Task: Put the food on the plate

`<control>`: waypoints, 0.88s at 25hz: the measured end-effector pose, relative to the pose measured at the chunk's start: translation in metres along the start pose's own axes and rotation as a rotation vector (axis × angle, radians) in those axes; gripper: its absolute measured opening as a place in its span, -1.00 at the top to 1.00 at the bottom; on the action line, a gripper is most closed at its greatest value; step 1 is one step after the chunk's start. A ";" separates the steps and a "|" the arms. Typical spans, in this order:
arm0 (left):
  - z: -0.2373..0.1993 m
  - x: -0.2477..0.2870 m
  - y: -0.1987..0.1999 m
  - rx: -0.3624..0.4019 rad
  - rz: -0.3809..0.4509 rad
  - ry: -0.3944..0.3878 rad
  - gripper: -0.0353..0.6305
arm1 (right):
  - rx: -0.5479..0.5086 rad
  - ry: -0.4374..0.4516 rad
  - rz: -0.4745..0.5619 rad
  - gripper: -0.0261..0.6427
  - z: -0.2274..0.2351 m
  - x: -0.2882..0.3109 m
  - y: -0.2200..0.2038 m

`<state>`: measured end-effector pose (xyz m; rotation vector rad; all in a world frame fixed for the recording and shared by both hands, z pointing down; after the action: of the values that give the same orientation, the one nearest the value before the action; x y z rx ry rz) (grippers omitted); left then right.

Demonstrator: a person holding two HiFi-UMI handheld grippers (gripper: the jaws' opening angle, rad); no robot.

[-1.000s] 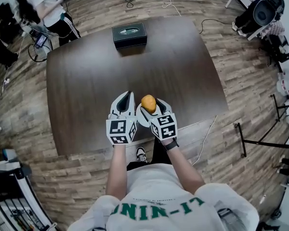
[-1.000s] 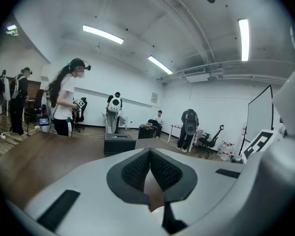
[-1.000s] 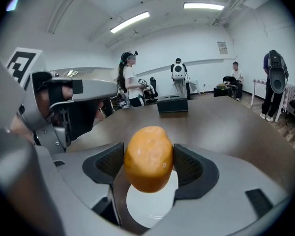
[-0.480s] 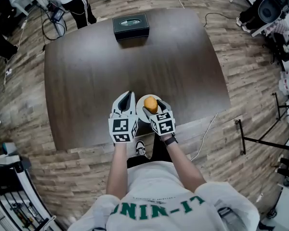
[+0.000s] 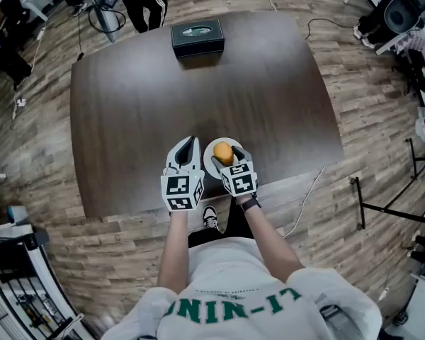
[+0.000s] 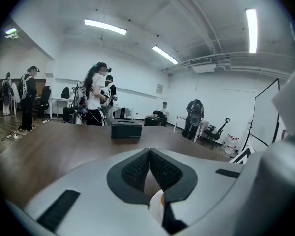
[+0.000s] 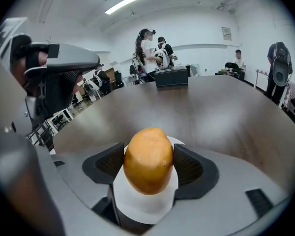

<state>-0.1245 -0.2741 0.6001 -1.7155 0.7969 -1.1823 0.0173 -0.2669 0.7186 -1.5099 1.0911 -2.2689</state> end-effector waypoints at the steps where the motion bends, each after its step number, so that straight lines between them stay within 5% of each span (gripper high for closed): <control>1: 0.000 0.000 0.000 0.001 -0.001 0.002 0.85 | -0.004 0.002 0.008 -0.06 0.000 0.001 0.000; 22: 0.023 -0.017 0.002 0.025 0.010 0.021 0.85 | 0.027 0.047 0.150 -0.28 -0.001 -0.029 -0.002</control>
<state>-0.1086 -0.2527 0.5883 -1.6794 0.7996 -1.2005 0.0303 -0.2497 0.6990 -1.3239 1.1409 -2.2179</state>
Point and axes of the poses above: the fingertips, and each gripper's own axes: x forward along the fingers, z to its right, y out of its top, the point moved 7 cm from there along -x, backward along the fingers
